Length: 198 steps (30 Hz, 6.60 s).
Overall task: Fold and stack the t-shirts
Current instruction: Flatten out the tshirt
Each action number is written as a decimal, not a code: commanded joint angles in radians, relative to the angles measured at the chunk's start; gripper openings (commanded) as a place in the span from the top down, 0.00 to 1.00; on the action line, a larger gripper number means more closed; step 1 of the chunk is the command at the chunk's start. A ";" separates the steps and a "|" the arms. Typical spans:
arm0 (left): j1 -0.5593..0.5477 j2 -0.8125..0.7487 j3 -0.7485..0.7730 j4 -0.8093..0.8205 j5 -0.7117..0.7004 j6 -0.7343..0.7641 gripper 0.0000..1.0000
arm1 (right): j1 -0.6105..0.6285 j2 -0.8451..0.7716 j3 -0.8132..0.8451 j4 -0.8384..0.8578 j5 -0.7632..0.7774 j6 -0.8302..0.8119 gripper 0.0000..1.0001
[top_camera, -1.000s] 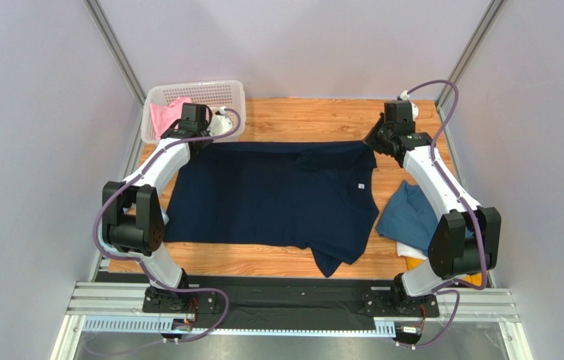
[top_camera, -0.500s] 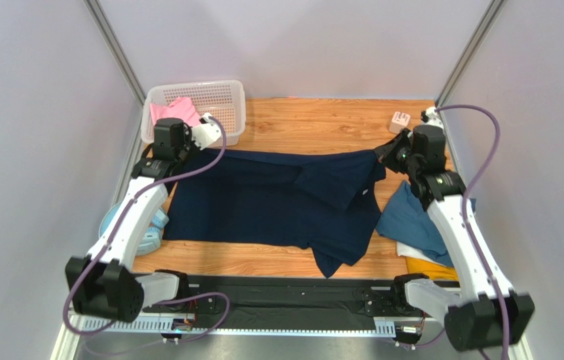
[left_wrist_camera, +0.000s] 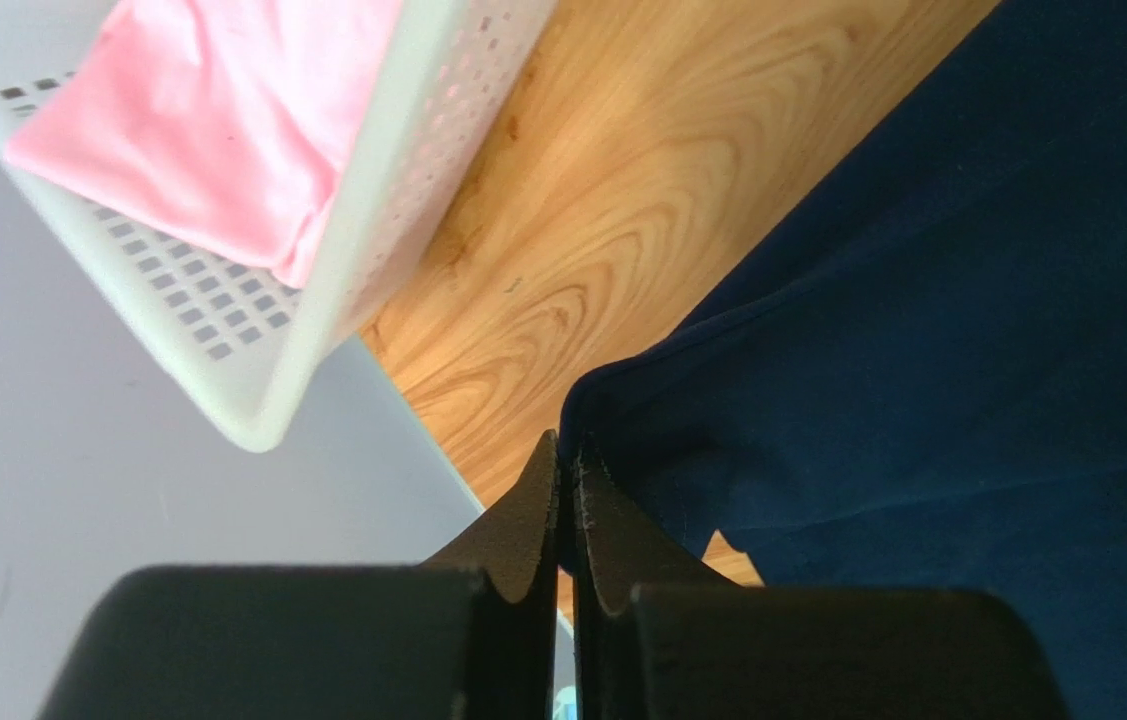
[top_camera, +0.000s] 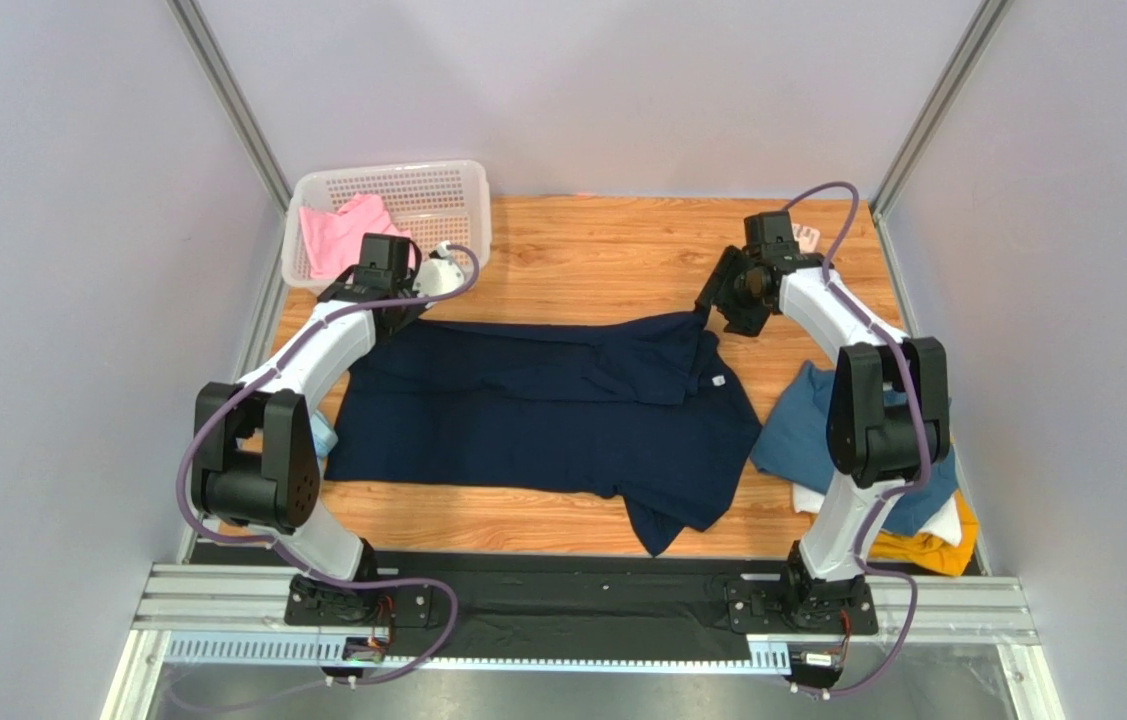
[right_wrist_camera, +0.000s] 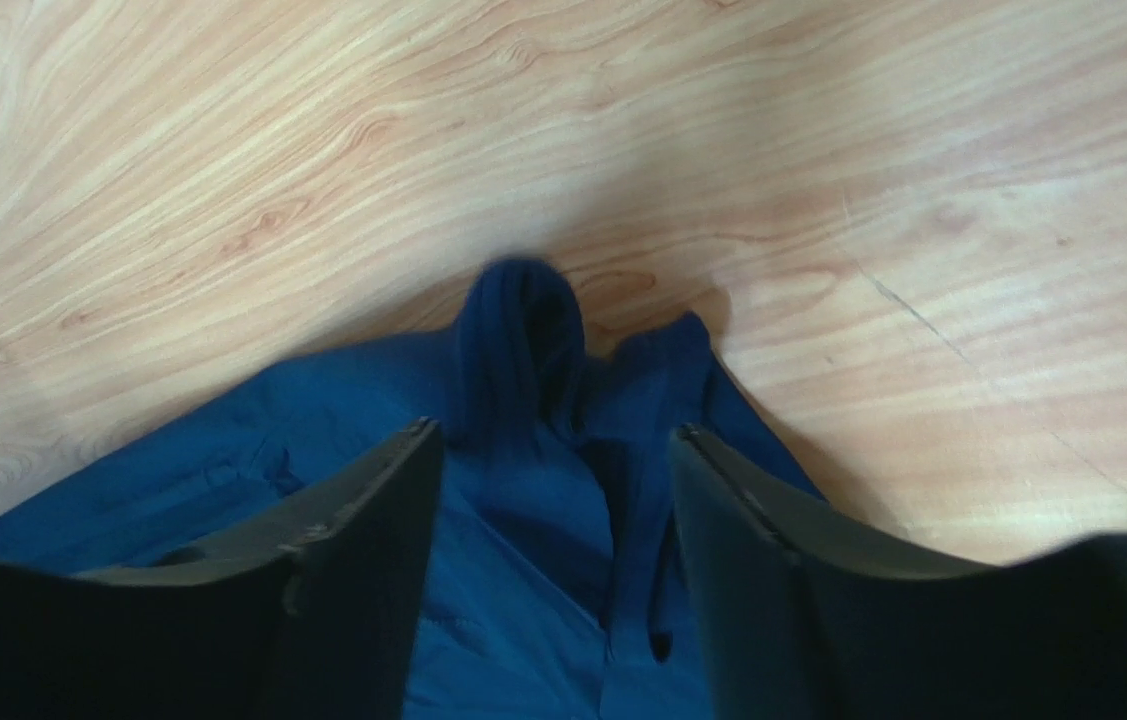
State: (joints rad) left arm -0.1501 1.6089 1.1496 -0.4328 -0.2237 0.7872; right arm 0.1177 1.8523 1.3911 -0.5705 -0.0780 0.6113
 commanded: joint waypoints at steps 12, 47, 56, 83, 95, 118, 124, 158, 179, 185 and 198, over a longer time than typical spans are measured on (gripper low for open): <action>-0.014 -0.067 -0.002 0.037 0.014 -0.014 1.00 | 0.200 -0.452 -0.360 0.015 -0.039 0.034 0.40; -0.032 -0.098 -0.025 0.042 0.000 -0.008 1.00 | 0.208 -0.239 -0.392 0.166 -0.063 0.079 0.72; -0.032 -0.104 -0.047 0.052 0.000 -0.006 1.00 | 0.206 -0.232 -0.348 0.149 -0.055 0.065 1.00; -0.032 -0.486 0.073 -0.132 0.001 0.084 1.00 | 0.203 -0.798 0.011 -0.181 0.035 -0.050 1.00; -0.039 -0.632 0.364 -0.357 0.052 0.017 1.00 | 0.204 -0.949 0.380 -0.318 -0.035 -0.111 1.00; -0.055 -0.895 0.494 -0.735 0.238 -0.160 1.00 | 0.184 -1.049 0.451 -0.330 0.076 -0.199 1.00; -0.054 -0.824 0.093 -0.411 0.121 -0.018 1.00 | 0.180 -0.842 0.310 -0.235 0.289 -0.240 1.00; 0.032 0.085 0.200 0.272 -0.141 0.336 1.00 | -0.039 -0.253 0.290 -0.137 0.179 -0.171 1.00; 0.035 -0.135 -0.140 0.126 -0.046 0.175 1.00 | -0.010 -0.694 -0.203 -0.175 -0.103 -0.053 1.00; 0.035 -0.191 -0.244 0.109 -0.009 0.127 1.00 | -0.001 -0.821 -0.380 -0.201 -0.134 -0.028 1.00; 0.035 -0.337 -0.255 0.088 0.021 0.086 0.29 | 0.013 -0.805 -0.319 -0.269 -0.216 0.008 0.68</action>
State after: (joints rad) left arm -0.1226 1.3708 0.8402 -0.3351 -0.2333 0.9127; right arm 0.1177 1.0393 0.9443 -0.8314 -0.2554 0.6048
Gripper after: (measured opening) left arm 0.572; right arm 0.217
